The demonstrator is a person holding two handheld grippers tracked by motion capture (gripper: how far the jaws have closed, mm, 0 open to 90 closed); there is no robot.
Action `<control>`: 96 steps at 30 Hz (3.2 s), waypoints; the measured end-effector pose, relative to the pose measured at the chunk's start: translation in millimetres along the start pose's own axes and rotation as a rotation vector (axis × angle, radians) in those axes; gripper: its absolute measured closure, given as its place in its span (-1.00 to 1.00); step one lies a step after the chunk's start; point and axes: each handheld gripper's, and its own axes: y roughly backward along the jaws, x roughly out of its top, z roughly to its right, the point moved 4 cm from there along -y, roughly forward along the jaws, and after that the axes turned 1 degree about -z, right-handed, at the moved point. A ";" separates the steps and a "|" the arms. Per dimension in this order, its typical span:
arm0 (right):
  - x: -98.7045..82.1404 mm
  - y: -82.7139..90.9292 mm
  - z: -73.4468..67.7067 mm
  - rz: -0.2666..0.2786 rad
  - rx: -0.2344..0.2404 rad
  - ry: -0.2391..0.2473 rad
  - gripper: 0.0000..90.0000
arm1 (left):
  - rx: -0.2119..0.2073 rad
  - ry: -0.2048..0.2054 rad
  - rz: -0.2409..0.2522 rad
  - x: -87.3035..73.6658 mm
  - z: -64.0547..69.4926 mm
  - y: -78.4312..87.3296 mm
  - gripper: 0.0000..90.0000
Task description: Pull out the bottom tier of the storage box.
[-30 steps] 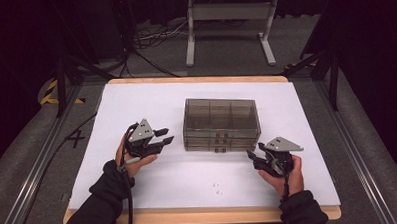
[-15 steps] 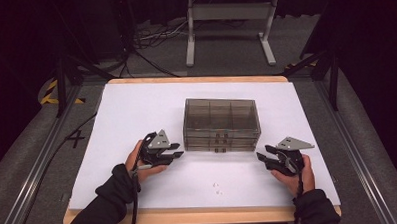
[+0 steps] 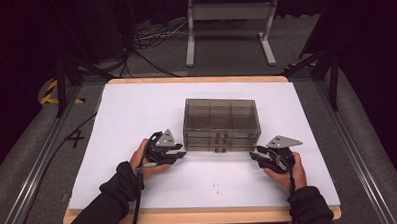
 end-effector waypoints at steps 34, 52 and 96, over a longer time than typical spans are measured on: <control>-8.0 18.5 -15.0 -0.042 0.058 0.059 0.79 | -0.089 -0.071 -0.051 -1.3 15.6 5.9 0.92; -19.8 32.8 -30.6 -0.076 0.076 0.106 0.81 | -0.114 -0.113 -0.097 -10.0 35.6 13.4 0.93; -34.8 43.8 -47.0 -0.105 0.077 0.133 0.80 | -0.115 -0.135 -0.110 -18.4 61.1 23.1 0.93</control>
